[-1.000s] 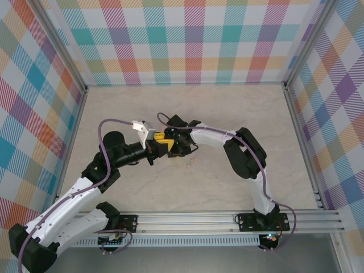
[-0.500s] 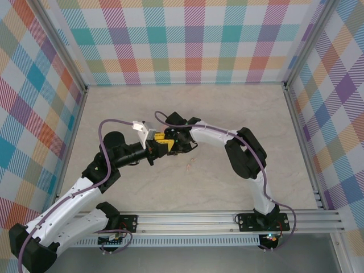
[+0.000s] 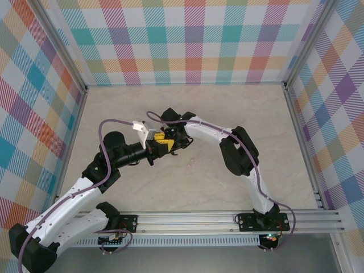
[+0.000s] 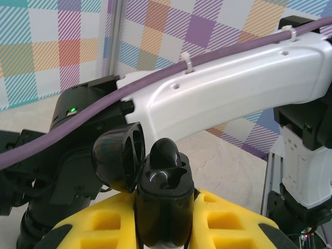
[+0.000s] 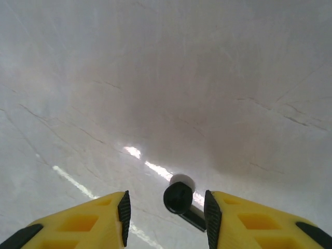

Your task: Insert wireless bluetooth earbuds into charging case

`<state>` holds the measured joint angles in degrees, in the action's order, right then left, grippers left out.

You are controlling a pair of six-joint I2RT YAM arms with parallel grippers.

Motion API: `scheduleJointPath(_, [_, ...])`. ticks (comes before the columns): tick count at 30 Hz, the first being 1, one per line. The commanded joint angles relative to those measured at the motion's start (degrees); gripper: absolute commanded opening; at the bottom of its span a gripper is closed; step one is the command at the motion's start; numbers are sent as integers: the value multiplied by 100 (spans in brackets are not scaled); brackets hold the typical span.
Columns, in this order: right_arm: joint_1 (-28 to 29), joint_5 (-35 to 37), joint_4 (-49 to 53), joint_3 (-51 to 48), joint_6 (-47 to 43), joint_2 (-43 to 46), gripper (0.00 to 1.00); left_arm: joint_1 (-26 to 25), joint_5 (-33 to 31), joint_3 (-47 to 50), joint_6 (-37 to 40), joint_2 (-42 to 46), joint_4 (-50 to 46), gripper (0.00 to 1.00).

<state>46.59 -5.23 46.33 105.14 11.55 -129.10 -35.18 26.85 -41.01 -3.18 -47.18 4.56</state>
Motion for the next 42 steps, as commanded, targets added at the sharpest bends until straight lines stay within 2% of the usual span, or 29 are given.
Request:
scheduleJointPath(1, [46,51,418,306,-328,-155,46,-58,-64,43,-34,85,63,14])
scheduleJointPath(9, [143,435,687,570,-399,-418,46,-53,-84,44,-10,77,58,14])
scheduleJointPath(16, [208,643,801,715,-364,-605,40,-59,-92,37,-1,78,37,14])
scheduleJointPath(22, [161,1204,869,725,107,-617,32,-59,-93,16,2,73,37,14])
scheduleJointPath(30, [-101,1445,948,540,777,-462,32,-59,-93,-3,-15,68,45,13])
scheduleJointPath(42, [-110,1044,1306,585,744,-398,39,-59,-88,15,-40,40,72,13])
